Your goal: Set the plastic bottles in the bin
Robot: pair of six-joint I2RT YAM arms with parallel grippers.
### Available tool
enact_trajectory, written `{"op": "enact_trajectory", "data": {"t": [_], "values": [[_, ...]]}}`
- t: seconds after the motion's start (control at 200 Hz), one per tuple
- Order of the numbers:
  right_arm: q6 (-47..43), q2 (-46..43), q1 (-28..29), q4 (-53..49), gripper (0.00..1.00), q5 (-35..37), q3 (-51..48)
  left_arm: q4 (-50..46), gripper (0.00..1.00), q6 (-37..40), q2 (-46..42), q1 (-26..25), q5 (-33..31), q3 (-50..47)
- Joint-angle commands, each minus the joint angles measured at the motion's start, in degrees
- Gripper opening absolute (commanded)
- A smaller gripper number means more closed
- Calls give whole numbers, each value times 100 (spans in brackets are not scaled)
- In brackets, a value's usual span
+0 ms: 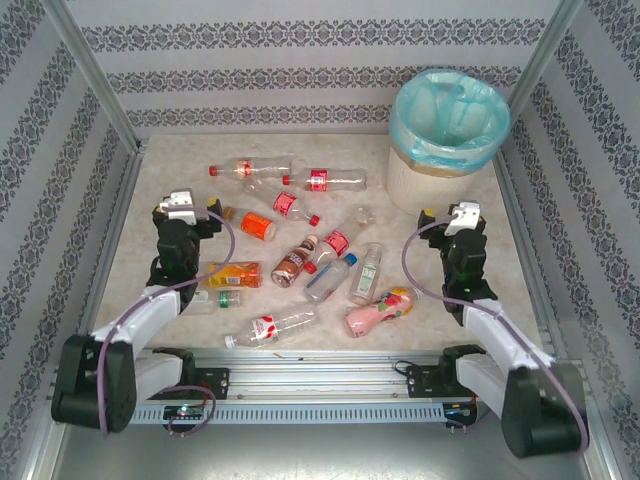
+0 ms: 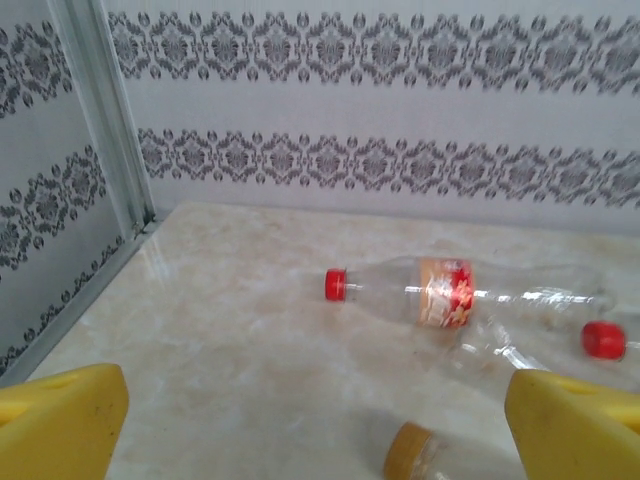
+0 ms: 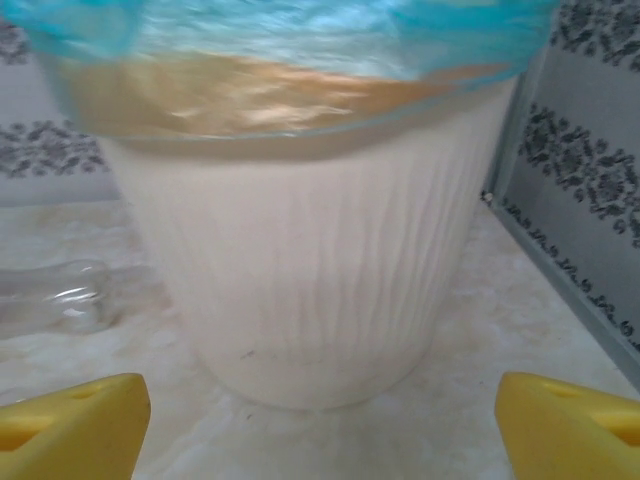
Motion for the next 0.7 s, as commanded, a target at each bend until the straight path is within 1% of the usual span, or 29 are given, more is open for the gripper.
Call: {"op": "enact_trajectory", "data": {"t": [0.0, 0.055, 0.13, 0.165, 0.225, 0.255, 0.31, 0.375, 0.46, 0.515, 0.615, 0.694], "values": [[189, -820, 303, -1936, 86, -470, 460, -1403, 95, -847, -653, -306, 450, 256], [233, -1181, 495, -2474, 84, -813, 624, -1769, 95, -946, -997, -637, 571, 331], [243, -1537, 808, -3014, 82, -1284, 769, -2356, 94, -822, -1348, -1219, 600, 533], [260, -1637, 980, -3190, 82, -1413, 804, -2531, 94, -799, -1404, -1519, 628, 638], [427, -1708, 1240, -3439, 81, -1424, 866, -2723, 93, -837, -1337, -1990, 931, 880], [568, -1700, 1372, -3579, 81, -1340, 930, -2837, 92, -842, -1230, -2227, 1142, 1046], [935, -1640, 1530, -3927, 80, -1078, 1163, -3193, 92, -762, -908, -2711, 1340, 1456], [1329, -1469, 1574, -4519, 78, -766, 1605, -3803, 91, -520, -391, -3285, 1502, 2057], [1416, -1177, 1588, -5179, 75, -643, 2173, -4647, 91, -190, 387, -4138, 1273, 2799], [1521, -1053, 1595, -5674, 75, -281, 2530, -5191, 91, -118, 859, -4597, 1227, 3258], [1608, -1060, 1584, -6171, 79, 269, 2762, -5880, 92, -78, 1475, -5167, 1395, 3791], [1682, -1287, 1558, -6226, 80, 573, 2684, -6122, 92, -166, 1805, -5403, 1673, 3961]]}}
